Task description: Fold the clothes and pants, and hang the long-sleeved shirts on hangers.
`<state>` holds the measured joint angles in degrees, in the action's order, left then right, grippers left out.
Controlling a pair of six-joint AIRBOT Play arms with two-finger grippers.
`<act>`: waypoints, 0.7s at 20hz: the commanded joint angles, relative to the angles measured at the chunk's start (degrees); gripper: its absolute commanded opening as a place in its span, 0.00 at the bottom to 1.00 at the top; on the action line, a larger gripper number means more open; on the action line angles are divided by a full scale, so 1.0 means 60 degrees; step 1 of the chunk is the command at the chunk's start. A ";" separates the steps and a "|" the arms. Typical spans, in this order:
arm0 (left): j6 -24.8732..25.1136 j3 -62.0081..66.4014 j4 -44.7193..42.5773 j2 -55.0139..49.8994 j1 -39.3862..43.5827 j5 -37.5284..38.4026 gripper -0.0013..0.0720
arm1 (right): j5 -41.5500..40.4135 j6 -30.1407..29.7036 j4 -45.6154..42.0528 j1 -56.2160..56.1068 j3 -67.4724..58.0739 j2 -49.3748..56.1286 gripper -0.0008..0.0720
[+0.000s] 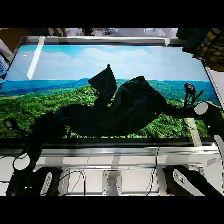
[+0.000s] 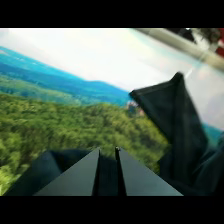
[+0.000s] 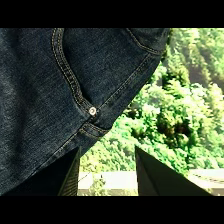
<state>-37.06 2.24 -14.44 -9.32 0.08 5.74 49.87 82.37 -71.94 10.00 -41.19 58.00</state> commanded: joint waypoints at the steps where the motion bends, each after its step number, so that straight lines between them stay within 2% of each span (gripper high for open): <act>1: 0.0106 0.1005 -0.0630 -0.0135 -0.0007 0.0401 0.18 | 0.0004 0.0004 0.0000 -0.0004 -0.0007 -0.0004 0.53; 4: 0.0098 0.1785 -0.1093 -0.0841 -0.0004 0.0423 0.18 | 0.0004 0.0004 0.0000 -0.0004 -0.0007 -0.0004 0.53; 8: 0.0047 0.1785 -0.1089 -0.2113 -0.0007 0.1351 0.19 | -0.0321 0.0004 0.0004 -0.0004 -0.0007 -0.0007 0.53; 10: -0.0441 0.1785 -0.0488 -0.2539 -0.0007 0.1483 0.19 | -0.0361 0.0018 0.0066 -0.0004 -0.0007 -0.0004 0.53; 12: -0.0539 0.1789 0.0280 -0.2630 -0.0004 0.1486 0.19 | -0.0426 0.0153 0.0798 -0.0004 -0.0062 -0.0004 0.53; 14: -0.0423 0.1789 0.0259 -0.2619 -0.0007 0.1483 0.19 | -0.0397 0.0138 0.1803 -0.0007 -0.0474 -0.0004 0.53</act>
<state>-39.05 12.80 -15.59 -23.83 0.08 13.74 47.88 82.91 -67.90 10.00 -42.19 58.00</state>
